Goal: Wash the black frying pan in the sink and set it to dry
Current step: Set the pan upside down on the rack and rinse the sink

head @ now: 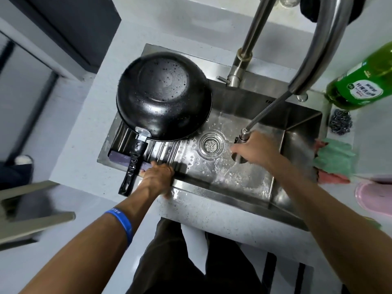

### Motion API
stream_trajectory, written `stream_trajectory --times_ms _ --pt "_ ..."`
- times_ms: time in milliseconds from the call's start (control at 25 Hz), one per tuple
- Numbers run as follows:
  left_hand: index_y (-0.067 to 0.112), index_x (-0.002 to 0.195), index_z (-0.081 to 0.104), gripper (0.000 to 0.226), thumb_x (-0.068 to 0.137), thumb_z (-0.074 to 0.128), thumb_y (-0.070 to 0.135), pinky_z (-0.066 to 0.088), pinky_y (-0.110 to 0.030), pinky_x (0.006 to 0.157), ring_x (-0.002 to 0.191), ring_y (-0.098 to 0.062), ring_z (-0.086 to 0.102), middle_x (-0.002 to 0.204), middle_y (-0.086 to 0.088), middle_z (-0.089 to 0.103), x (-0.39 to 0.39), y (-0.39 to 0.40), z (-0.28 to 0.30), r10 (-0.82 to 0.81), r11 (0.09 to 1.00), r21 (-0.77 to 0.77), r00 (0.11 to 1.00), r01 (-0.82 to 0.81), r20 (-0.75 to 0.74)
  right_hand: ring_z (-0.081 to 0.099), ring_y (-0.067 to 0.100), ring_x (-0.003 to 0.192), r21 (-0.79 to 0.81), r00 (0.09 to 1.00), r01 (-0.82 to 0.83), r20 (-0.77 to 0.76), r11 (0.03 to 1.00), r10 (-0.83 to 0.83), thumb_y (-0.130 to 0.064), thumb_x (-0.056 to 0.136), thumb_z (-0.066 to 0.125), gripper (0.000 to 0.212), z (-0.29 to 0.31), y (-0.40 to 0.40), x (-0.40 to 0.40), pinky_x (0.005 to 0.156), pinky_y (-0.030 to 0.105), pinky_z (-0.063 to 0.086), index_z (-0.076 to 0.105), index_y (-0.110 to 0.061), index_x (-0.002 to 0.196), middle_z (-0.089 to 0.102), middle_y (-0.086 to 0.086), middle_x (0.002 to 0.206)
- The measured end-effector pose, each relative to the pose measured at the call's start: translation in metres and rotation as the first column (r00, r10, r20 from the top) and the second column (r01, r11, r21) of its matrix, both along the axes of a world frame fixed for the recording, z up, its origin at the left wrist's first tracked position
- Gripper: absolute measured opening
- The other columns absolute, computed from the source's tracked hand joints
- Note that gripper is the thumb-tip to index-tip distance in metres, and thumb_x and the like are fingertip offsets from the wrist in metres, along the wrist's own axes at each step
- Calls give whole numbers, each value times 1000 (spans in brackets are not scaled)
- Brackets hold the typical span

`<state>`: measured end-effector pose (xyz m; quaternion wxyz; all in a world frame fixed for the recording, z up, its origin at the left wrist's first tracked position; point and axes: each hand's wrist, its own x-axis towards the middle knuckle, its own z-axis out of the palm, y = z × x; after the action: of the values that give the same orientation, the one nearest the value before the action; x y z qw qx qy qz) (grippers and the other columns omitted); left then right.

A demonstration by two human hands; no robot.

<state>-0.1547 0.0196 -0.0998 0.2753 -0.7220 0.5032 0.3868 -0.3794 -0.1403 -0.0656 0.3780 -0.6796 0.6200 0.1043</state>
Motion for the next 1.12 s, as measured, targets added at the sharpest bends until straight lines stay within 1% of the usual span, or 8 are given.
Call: stream_trajectory --times_ms 200,320,440,600,680,800,960,1120 --pt "13 141 42 65 83 68 1 36 -52 111 136 -35 37 148 -18 38 -3 1 2 -20 1000 22 999 19 39 71 22 75 -2 988 -91 -126 996 90 -50 74 69 33 9 -5 -27 77 39 57 72 -17 73 73 0 71" --pt "12 142 41 65 84 68 1 31 -57 111 145 -41 20 153 -18 32 -2 0 2 -58 998 34 997 56 55 70 4 62 135 981 -51 193 989 25 -33 80 76 12 10 18 -3 66 30 55 77 -22 84 75 -7 70" --pt "12 142 41 63 85 65 -1 19 -68 110 146 -44 4 155 -13 28 -1 0 -2 -57 998 28 998 57 17 72 3 79 142 886 -30 463 989 -40 -31 78 80 27 4 41 42 73 27 57 75 -35 105 77 -11 86" --pt "25 119 57 30 90 63 18 30 -59 112 133 -27 36 134 2 45 11 18 4 110 964 -217 975 -152 -195 68 -2 67 47 901 11 433 999 -31 -34 79 77 22 5 39 65 61 15 49 73 -44 98 75 -16 78" --pt "25 113 58 23 90 61 22 45 -40 99 104 -16 48 113 5 53 27 29 11 273 764 -520 922 -381 -273 67 -2 66 -29 924 39 382 999 -25 -33 80 76 17 4 33 54 61 20 51 74 -42 93 74 -17 75" --pt "12 122 50 45 82 67 27 42 -39 84 99 -25 46 113 -9 52 51 26 14 401 570 -767 915 -295 -54 67 -2 70 -62 924 70 380 996 -42 -32 80 76 20 0 27 46 64 22 51 75 -38 99 75 -17 80" --pt "10 122 47 59 75 77 28 45 -46 91 109 -32 48 117 -13 54 63 -6 -5 695 464 -635 699 -617 -171 72 6 81 49 879 121 458 991 -131 -28 80 75 18 2 33 66 78 30 58 74 -40 94 76 -13 83" --pt "16 102 60 36 72 79 17 55 -35 82 81 -17 63 93 -4 71 71 -9 -13 755 109 -452 370 -885 -541 67 7 69 35 899 144 414 989 -146 -31 79 74 17 -5 27 56 73 34 56 72 -46 87 74 -14 77"
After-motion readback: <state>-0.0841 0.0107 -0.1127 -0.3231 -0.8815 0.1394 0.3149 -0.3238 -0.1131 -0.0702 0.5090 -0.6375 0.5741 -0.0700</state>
